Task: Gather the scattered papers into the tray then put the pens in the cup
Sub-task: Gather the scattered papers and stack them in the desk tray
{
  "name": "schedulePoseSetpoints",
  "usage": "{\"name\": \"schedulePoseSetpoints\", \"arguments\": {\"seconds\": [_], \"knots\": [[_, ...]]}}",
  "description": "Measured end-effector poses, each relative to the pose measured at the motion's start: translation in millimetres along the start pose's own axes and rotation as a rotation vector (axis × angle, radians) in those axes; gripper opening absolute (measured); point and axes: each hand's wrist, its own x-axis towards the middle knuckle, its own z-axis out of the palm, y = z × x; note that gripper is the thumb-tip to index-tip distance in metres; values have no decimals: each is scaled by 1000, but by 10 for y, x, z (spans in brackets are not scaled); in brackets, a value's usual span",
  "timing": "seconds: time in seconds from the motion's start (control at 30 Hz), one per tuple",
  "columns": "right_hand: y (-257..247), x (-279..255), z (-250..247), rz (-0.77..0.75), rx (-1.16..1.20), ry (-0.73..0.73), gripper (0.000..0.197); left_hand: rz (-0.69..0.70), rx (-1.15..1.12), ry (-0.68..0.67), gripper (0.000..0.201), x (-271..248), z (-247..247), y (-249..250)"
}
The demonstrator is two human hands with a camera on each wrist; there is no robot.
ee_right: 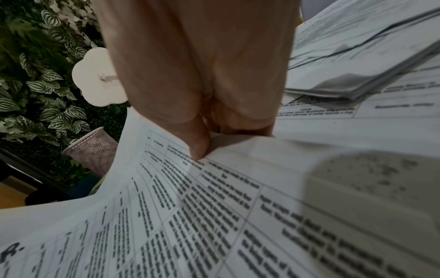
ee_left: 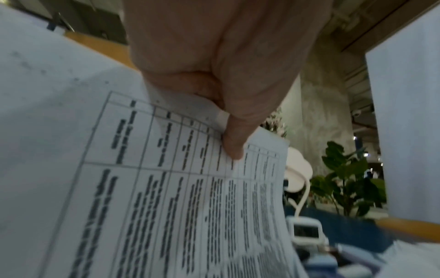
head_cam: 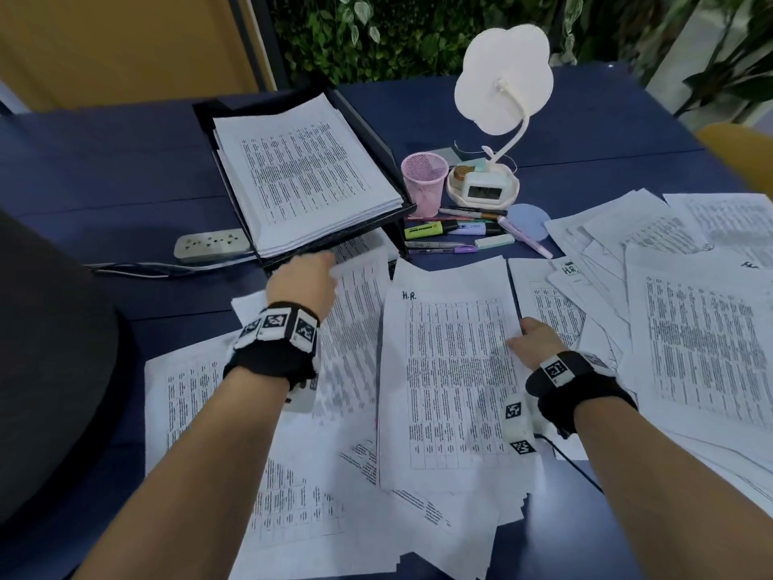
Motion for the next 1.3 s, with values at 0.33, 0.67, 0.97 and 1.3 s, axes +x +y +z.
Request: {"name": "schedulePoseSetpoints", "arguments": {"seconds": [0.33, 0.67, 0.97, 1.3], "knots": [[-4, -5, 0, 0, 1, 10, 22, 37, -542, 617, 14, 52, -706, 342], [-16, -20, -7, 41, 19, -4, 26, -260, -753, 224, 28, 6, 83, 203], [-31, 8, -52, 96, 12, -34, 36, -418, -677, -445, 6, -247, 751, 85], [-44, 2, -28, 108, 9, -13, 39, -361, -586, -100, 33, -70, 626, -31]]}}
